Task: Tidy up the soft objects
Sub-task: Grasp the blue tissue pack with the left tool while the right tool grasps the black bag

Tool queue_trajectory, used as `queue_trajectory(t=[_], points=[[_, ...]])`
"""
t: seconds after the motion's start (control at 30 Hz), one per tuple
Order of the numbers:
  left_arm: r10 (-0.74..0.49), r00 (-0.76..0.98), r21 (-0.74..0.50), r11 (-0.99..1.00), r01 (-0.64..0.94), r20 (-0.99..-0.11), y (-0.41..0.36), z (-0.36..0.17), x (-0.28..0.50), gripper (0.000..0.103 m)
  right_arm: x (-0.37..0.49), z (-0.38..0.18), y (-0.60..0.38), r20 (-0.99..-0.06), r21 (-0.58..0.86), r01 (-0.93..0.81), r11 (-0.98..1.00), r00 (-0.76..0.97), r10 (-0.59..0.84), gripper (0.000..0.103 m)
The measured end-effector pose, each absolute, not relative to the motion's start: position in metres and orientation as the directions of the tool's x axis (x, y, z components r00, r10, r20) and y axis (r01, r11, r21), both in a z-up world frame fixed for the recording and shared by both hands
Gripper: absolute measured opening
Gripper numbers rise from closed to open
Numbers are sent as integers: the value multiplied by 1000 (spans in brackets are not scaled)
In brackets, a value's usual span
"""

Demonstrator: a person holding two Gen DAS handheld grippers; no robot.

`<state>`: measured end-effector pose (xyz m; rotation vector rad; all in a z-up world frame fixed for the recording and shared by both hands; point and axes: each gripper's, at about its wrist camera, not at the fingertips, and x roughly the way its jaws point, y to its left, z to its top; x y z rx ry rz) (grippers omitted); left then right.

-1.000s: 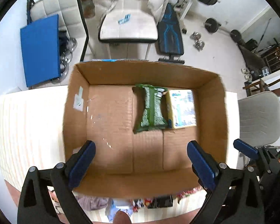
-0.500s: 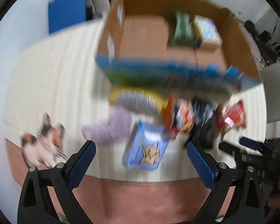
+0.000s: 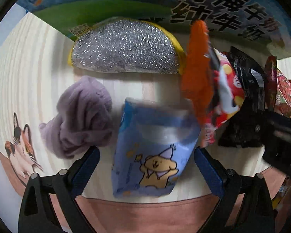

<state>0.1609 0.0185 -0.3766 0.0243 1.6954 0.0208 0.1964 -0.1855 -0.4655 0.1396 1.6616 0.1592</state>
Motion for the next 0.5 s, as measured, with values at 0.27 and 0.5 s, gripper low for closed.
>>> queue_trajectory(t=[0.27, 0.5], points=[[-13, -144, -5, 998, -55, -990, 21, -376, 139, 53, 162, -468, -183, -977, 157, -69, 985, -159, 145, 56], [-60, -173, -45, 995, -89, -983, 5, -368, 80, 53, 82, -472, -213, -956, 153, -99, 983, -268, 122, 55]])
